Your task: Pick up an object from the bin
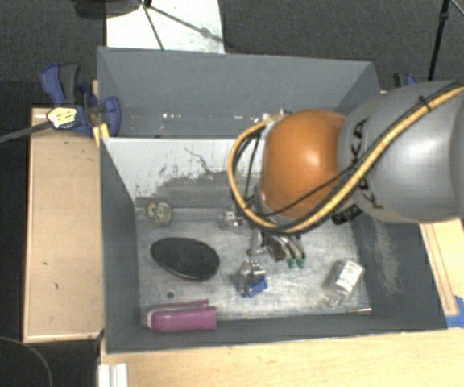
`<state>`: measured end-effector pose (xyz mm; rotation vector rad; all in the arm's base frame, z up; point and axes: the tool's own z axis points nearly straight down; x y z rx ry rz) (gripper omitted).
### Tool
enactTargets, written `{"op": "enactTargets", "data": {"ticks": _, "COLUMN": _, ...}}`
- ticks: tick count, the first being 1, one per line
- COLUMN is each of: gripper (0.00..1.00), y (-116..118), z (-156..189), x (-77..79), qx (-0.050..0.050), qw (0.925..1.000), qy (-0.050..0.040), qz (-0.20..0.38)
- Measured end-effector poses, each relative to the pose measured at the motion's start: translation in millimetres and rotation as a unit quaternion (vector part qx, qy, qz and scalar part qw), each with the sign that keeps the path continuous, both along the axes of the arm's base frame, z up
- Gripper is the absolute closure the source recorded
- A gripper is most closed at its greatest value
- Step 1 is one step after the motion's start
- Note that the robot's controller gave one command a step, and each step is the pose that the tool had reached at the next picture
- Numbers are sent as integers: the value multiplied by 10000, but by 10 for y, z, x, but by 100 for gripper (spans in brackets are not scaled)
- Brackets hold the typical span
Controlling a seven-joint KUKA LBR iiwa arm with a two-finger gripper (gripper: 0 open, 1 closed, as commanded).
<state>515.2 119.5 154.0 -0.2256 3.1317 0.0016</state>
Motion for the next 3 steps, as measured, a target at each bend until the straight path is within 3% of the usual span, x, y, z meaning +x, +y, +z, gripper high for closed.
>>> {"op": "enactTargets", "data": {"ticks": 1, "gripper": 0, "y": 634, "z": -637, "x": -32, "qx": 3, "qw": 9908, "qy": -41, "qz": 1353}}
{"op": "enactTargets", "data": {"ticks": 2, "gripper": 100, "y": 636, "z": -653, "x": -53, "qx": -7, "qw": 9910, "qy": 10, "qz": 1340}}
{"op": "enactTargets", "data": {"ticks": 3, "gripper": 100, "y": 680, "z": 1077, "x": -44, "qx": 3, "qw": 9870, "qy": -42, "qz": 1604}}
